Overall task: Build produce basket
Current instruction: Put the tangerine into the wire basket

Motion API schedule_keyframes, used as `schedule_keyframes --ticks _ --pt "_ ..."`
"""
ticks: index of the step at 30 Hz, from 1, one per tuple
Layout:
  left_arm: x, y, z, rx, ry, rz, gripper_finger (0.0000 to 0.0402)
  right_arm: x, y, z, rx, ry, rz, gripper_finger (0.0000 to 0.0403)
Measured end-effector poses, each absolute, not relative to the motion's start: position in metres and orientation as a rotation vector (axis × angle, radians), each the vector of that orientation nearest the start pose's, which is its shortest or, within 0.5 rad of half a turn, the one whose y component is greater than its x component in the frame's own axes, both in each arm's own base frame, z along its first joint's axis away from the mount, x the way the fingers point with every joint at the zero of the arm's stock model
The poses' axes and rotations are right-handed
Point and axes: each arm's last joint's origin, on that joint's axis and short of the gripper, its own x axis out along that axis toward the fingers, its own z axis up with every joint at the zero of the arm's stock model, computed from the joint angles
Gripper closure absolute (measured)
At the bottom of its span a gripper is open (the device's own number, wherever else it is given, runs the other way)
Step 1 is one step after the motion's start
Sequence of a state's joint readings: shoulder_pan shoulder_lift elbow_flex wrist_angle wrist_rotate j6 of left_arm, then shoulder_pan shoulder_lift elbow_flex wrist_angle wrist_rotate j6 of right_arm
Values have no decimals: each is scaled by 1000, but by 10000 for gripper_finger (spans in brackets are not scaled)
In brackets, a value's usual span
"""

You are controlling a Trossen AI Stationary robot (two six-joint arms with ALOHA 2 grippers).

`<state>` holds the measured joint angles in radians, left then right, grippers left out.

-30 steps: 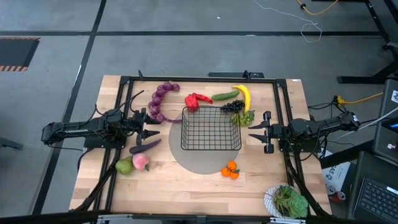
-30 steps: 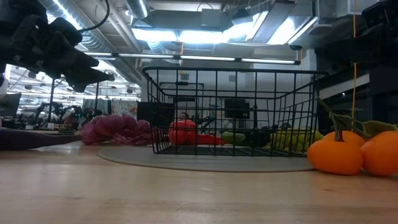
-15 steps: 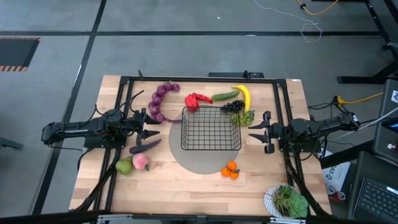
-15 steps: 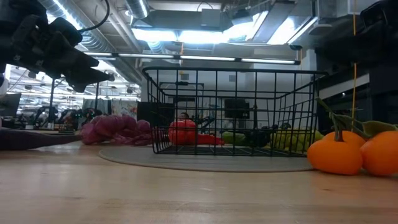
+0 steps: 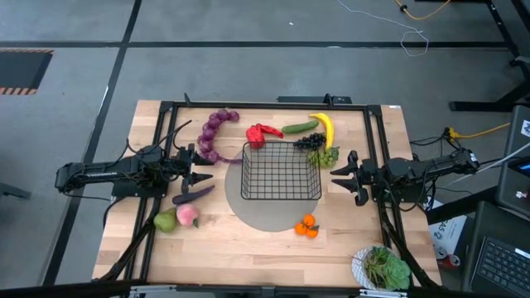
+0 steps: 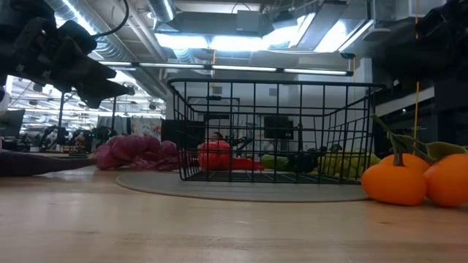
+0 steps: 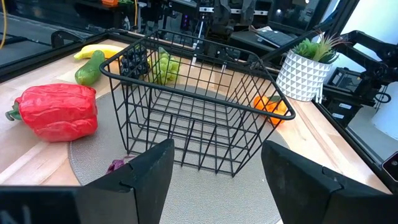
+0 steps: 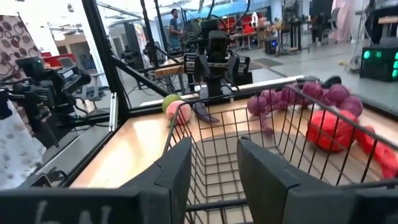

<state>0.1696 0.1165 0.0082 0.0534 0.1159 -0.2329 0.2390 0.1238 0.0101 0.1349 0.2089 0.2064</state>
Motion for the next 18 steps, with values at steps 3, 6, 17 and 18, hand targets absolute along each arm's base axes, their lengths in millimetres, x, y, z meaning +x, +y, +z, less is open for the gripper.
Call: schedule_keyframes --ticks 3,6,17,18 --pt "103 14 162 -241 48 60 164 103 19 170 216 -16 32 272" --pt "103 14 162 -241 48 60 164 103 19 170 217 -16 32 272" --pt "103 14 162 -241 48 60 164 102 11 172 325 -81 -236 272" --pt "103 14 162 -241 48 60 164 102 11 172 327 -82 -247 272"
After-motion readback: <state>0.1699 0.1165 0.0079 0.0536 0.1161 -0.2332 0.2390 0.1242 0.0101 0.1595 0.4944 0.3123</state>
